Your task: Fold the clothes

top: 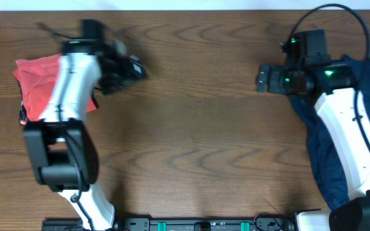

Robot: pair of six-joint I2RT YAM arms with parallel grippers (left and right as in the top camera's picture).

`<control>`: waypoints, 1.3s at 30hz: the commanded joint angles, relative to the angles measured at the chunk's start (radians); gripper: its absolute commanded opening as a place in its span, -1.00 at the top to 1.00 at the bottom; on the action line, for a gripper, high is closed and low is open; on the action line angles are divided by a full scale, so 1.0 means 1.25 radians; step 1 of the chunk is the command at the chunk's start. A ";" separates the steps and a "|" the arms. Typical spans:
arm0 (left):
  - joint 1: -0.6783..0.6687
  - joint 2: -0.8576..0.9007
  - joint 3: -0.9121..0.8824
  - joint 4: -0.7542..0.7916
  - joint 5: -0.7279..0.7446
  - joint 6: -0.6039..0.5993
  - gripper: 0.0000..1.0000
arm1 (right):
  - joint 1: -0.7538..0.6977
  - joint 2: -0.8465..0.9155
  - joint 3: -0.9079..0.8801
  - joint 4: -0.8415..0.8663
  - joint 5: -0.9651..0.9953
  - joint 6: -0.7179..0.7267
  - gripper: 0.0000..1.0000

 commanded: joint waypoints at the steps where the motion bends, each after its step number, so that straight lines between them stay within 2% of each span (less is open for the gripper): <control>1: -0.078 0.004 -0.011 -0.096 -0.136 0.025 -0.96 | -0.043 0.008 0.004 -0.060 -0.013 -0.038 -0.99; 8: -0.154 -0.001 -0.011 -0.387 -0.137 -0.006 -0.95 | -0.072 0.006 0.004 -0.315 -0.016 -0.034 -0.99; 13: -0.169 -0.064 -0.021 -0.469 -0.138 0.002 -0.96 | -0.072 -0.019 0.003 -0.448 -0.023 -0.034 -0.98; 17: -0.171 -0.196 -0.071 -0.420 -0.138 0.000 -0.96 | -0.071 -0.120 -0.016 -0.428 -0.046 -0.034 -0.98; 21: -0.173 -0.435 -0.198 -0.259 -0.148 -0.005 -0.96 | -0.058 -0.316 -0.096 -0.276 -0.016 -0.009 -0.98; 23: -0.184 -0.568 -0.274 -0.168 -0.187 -0.009 -0.96 | -0.045 -0.434 -0.162 -0.180 0.004 -0.004 -0.98; 26: -0.219 -0.801 -0.416 -0.024 -0.313 -0.033 -0.96 | -0.022 -0.626 -0.283 -0.048 0.062 0.005 -0.98; 28: -0.228 -0.923 -0.495 0.034 -0.381 -0.058 -0.96 | -0.021 -0.738 -0.355 0.015 0.087 0.015 -0.98; 30: -0.228 -1.038 -0.563 0.076 -0.392 -0.057 -0.96 | -0.021 -0.832 -0.415 0.064 0.110 0.014 -0.99; 34: -0.228 -1.208 -0.626 0.089 -0.392 -0.057 -0.96 | -0.021 -0.968 -0.477 0.063 0.134 0.014 -0.99; 39: -0.228 -1.322 -0.627 0.039 -0.392 -0.057 -0.96 | -0.021 -1.033 -0.482 -0.039 0.134 0.014 -0.99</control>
